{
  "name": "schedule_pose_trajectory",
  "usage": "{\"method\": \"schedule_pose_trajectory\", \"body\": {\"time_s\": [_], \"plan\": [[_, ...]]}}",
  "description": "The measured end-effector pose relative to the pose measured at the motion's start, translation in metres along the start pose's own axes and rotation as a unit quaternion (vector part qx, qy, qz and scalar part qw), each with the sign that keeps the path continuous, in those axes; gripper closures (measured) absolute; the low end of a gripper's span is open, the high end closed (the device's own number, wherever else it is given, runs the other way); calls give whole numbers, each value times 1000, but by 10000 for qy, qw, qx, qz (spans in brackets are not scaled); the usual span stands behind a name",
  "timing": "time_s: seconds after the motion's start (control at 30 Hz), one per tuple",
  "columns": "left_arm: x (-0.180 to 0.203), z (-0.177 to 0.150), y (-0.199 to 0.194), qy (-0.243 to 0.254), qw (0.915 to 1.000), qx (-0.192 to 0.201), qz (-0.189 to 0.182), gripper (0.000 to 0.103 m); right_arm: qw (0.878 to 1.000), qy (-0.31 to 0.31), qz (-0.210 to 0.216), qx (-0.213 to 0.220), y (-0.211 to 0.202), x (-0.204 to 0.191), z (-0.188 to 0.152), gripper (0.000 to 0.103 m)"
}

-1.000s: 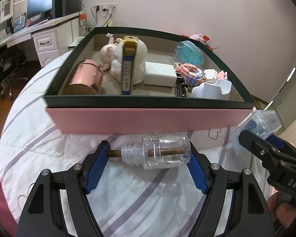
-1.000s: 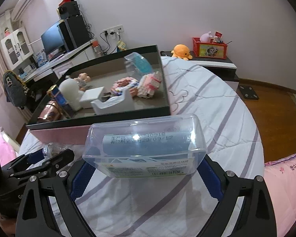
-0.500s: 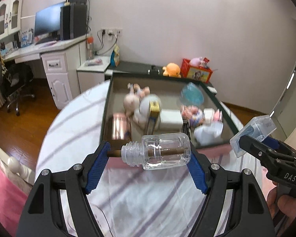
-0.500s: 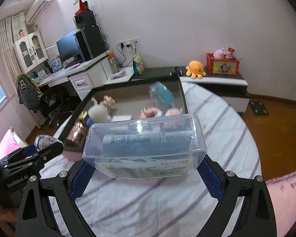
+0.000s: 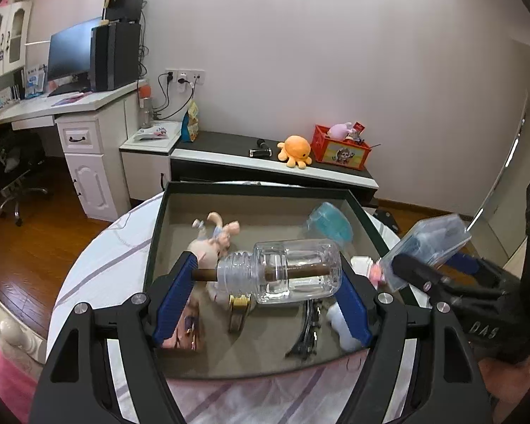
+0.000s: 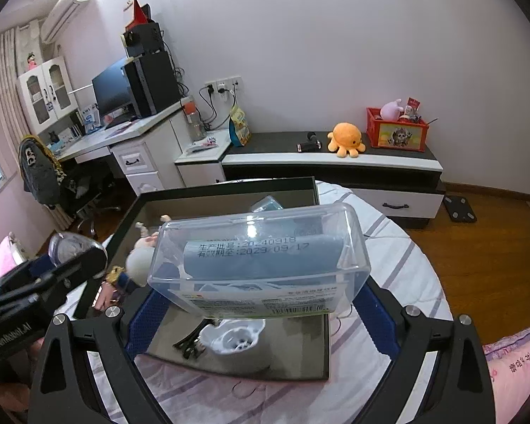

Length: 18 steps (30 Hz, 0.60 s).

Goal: Organize rigid objects
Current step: 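Carry the bottle and plastic case into the pink box and open both tools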

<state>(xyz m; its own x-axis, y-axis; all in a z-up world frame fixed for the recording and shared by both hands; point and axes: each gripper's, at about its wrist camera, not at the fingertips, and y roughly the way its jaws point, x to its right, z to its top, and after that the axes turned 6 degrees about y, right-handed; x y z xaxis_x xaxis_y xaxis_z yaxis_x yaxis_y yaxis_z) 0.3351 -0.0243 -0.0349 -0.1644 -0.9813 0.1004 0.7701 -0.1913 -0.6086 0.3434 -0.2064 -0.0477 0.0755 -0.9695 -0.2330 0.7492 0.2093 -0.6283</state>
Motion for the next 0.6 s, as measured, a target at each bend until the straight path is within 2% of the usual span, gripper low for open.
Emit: {"method": "schedule_pose_trajectory", "body": {"time_s": [0.27,0.6], "plan": [[-2,19,31,35,10000,-62,66,27,9997,-85,-60,-226,33,1,5,7],[-10,25,72,82,9989,-428,175,26,9983,-288,-149,-476,70,-11,11,7]]}}
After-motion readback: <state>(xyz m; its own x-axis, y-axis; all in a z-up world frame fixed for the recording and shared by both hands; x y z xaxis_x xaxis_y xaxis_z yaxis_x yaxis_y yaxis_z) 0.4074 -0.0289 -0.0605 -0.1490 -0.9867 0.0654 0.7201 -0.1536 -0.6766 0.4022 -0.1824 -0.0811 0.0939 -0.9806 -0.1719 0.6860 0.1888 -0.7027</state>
